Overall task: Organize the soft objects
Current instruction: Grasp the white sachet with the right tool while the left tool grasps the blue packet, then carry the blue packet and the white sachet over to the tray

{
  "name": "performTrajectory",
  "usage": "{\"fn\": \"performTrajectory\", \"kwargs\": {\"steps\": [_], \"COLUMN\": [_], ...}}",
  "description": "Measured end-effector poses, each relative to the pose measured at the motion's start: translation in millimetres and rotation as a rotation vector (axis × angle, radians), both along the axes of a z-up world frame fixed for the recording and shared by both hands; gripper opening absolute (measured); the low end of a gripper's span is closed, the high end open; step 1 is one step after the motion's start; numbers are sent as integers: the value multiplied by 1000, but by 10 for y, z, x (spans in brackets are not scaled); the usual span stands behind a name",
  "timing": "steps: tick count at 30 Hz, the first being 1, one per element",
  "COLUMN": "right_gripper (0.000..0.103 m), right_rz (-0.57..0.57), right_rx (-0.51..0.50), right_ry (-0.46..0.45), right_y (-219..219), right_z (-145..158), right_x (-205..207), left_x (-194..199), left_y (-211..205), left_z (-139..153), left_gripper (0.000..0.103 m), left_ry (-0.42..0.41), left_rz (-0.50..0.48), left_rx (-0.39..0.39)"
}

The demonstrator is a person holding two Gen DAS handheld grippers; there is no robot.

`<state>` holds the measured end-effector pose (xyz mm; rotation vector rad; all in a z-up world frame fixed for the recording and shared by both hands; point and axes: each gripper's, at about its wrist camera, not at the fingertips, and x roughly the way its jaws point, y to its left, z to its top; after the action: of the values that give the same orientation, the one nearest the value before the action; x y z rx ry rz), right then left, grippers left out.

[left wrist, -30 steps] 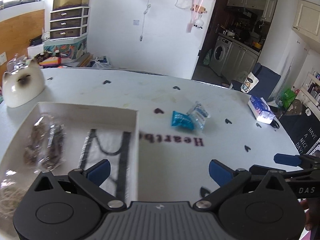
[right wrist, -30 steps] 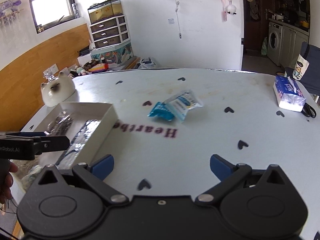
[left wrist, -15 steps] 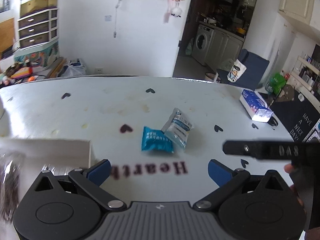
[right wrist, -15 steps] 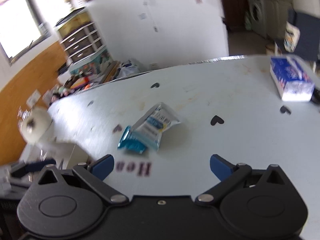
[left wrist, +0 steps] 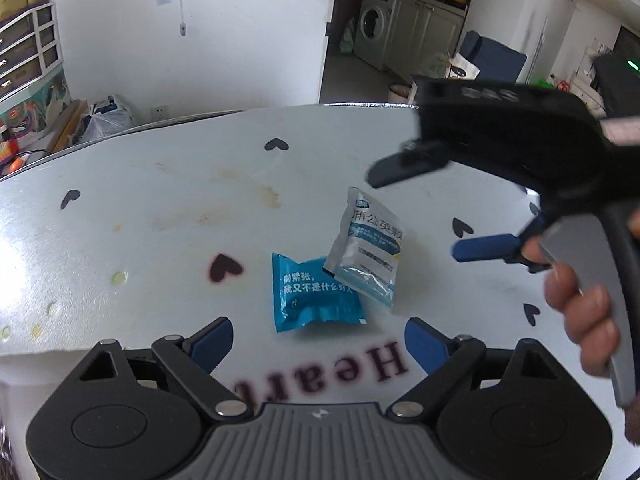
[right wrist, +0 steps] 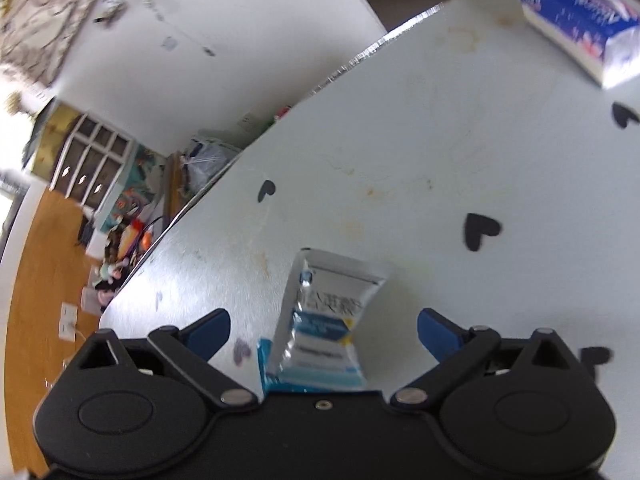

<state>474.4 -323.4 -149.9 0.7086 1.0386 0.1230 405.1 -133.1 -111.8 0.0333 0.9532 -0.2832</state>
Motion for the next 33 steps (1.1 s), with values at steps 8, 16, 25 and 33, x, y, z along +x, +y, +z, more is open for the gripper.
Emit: {"fn": "performTrajectory", "kwargs": {"steps": [8,16,25,33], "right_gripper": [74,44,38,37], "right_rz": [14,148,136,148], "right_rx": [-79,-241,-277,-324], "right_ry": [85,42,26,5], "right_y": [363,436,1,-259], "right_z": [-187,-166,-163,-146], "right_x": [354,297,-37,-375], "left_x": [144,232,375,487], "left_y": [43,-1,-133,-340], "left_z": [-86,-136,-205,-333], "left_gripper": [92,87,86,82], "left_ry": [21,23,28,42], "left_rz": [14,8,22,63], "left_rx": [2,8,11,69]}}
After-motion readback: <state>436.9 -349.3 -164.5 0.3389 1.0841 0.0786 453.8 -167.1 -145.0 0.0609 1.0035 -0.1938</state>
